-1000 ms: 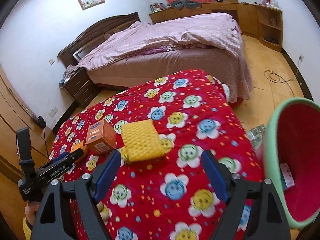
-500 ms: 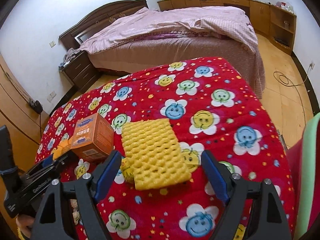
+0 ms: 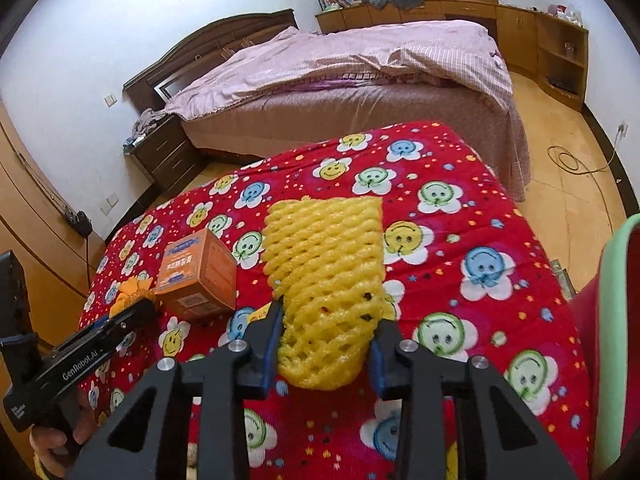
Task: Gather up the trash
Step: 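Grasp the yellow foam net with the right tool while the left tool reaches the orange net, then carry the yellow foam net and orange net over the red bucket with both tools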
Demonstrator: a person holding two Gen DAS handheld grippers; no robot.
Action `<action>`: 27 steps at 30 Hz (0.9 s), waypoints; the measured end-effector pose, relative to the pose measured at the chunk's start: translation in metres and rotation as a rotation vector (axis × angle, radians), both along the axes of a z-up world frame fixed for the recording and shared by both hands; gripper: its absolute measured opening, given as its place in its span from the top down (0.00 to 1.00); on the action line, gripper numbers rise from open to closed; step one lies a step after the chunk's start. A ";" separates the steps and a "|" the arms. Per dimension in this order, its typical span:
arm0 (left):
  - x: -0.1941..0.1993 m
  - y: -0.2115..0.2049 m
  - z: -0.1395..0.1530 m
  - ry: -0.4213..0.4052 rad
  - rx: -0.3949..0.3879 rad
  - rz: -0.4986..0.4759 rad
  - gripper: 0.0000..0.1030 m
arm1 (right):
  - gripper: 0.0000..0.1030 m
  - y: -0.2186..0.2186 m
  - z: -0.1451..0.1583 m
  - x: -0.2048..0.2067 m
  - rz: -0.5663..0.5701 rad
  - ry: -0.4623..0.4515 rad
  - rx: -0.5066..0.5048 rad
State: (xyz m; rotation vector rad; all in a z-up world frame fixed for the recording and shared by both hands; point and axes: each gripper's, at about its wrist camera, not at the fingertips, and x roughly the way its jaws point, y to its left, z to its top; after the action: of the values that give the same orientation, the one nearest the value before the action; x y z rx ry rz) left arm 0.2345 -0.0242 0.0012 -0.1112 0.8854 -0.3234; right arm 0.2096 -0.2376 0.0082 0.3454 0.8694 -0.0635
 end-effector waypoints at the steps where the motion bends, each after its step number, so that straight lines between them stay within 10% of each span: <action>1: -0.003 0.000 0.005 -0.009 -0.005 -0.002 0.62 | 0.64 -0.001 0.002 -0.003 0.001 -0.004 0.004; 27: -0.103 -0.057 0.059 -0.106 -0.039 -0.154 0.62 | 0.64 -0.028 0.048 -0.138 -0.068 -0.073 0.012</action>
State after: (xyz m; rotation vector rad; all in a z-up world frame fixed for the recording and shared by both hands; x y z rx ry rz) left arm 0.1311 -0.0816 0.0603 -0.0608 0.7842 -0.4862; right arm 0.0720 -0.2660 0.0566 0.3864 0.7864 -0.1075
